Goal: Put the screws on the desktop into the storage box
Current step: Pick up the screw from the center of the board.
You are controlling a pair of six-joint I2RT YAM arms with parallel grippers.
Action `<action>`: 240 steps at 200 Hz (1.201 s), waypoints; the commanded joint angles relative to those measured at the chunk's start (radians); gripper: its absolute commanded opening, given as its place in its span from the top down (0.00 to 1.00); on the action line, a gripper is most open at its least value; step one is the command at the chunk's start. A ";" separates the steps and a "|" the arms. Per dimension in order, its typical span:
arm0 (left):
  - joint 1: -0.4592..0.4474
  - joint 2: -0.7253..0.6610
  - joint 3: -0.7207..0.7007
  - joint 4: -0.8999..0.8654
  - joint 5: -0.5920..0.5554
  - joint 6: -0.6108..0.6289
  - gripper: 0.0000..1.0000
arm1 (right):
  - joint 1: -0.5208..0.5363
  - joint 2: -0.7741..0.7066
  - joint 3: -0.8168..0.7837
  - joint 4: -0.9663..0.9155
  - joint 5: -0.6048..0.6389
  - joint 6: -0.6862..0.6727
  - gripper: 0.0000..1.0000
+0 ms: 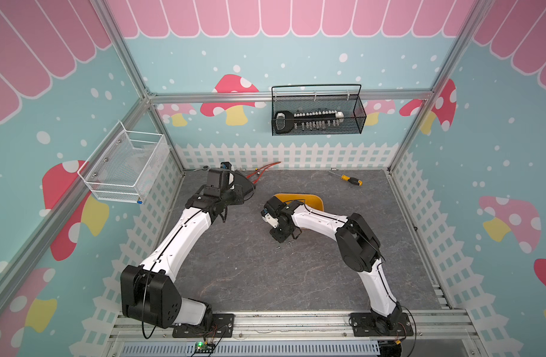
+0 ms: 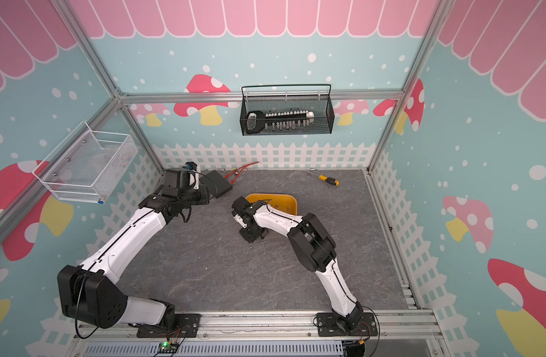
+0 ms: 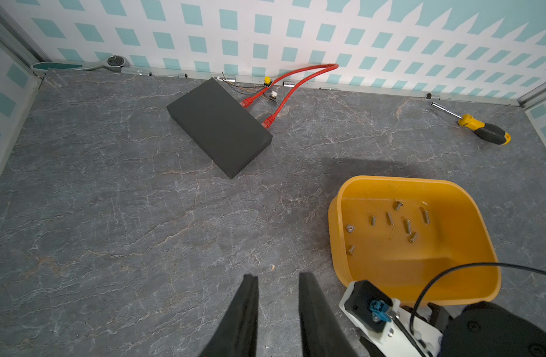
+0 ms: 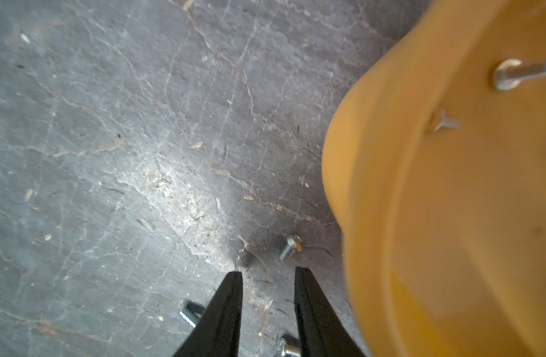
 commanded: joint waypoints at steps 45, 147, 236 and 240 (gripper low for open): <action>0.007 -0.015 -0.012 0.015 -0.005 0.007 0.73 | -0.007 0.033 0.082 -0.043 0.042 -0.064 0.61; 0.006 -0.010 -0.010 0.015 -0.001 0.007 0.73 | -0.011 0.071 0.092 -0.052 0.010 -0.033 0.63; 0.006 -0.012 -0.012 0.015 -0.005 0.009 0.73 | -0.016 0.116 0.116 -0.052 0.004 -0.003 0.69; 0.006 -0.012 -0.012 0.015 -0.005 0.009 0.73 | -0.014 0.116 0.115 -0.052 0.002 -0.002 0.69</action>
